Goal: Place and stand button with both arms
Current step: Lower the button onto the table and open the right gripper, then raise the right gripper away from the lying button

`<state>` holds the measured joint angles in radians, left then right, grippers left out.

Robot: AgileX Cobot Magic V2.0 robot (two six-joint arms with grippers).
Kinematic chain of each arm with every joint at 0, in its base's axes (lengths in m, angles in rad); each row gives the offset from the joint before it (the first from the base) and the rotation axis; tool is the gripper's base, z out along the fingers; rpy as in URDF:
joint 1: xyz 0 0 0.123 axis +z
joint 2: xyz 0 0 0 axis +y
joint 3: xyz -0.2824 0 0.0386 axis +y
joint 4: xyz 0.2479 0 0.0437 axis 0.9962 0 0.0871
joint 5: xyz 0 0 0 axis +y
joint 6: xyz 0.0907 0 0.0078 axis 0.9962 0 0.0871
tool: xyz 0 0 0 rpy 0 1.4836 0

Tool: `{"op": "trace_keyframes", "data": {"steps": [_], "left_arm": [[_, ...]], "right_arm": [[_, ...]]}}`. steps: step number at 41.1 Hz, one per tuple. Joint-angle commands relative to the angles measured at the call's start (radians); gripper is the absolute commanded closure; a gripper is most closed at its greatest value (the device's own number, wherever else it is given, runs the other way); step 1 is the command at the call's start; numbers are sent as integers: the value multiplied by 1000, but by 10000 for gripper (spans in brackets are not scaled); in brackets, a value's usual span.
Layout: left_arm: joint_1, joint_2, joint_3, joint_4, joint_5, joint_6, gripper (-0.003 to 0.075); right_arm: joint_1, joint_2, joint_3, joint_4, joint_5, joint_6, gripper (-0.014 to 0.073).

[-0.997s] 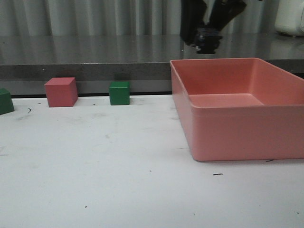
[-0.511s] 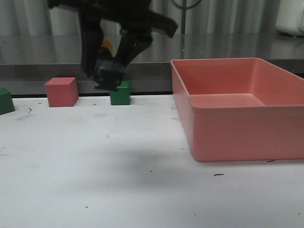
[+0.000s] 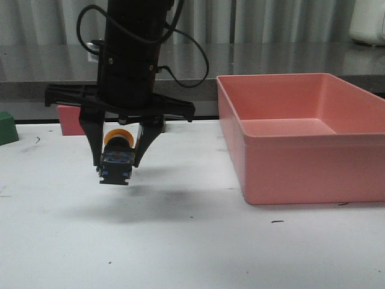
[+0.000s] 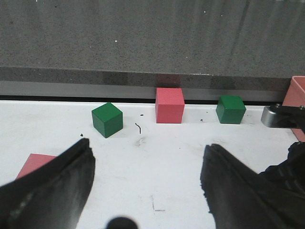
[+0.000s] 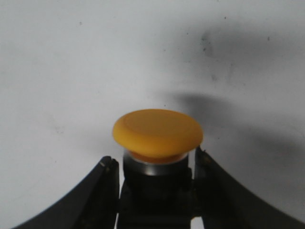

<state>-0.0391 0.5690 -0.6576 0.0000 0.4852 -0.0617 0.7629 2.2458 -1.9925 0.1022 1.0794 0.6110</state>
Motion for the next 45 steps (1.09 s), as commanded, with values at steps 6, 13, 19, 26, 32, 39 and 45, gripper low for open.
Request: {"op": "trace_keyframes", "data": {"steps": [6,13,19,26,32,39,45], "left_arm": [[2,7,-34,0,-79,-4,248],[2,7,-34,0,-79,-4,248],[2,7,-34,0,-79,-4,248],[2,7,-34,0,-79,-4,248],[2,7,-34,0,-79,-4,248],[2,7,-34,0,-79,-4,248],[2,7,-34,0,-79,-4,248]], "right_arm": [[0,4,-65,-18,-18,100,325],[0,18,-65,-51,-17,136,325],[0,18,-65,-64,-16,136,298],[0,25,-65,-63,-10,137,167],[0,25,-81,-62,-22,138,103],[0,24,-142,-67,6,138,99],[0,8,-200,-125,81,113,102]]}}
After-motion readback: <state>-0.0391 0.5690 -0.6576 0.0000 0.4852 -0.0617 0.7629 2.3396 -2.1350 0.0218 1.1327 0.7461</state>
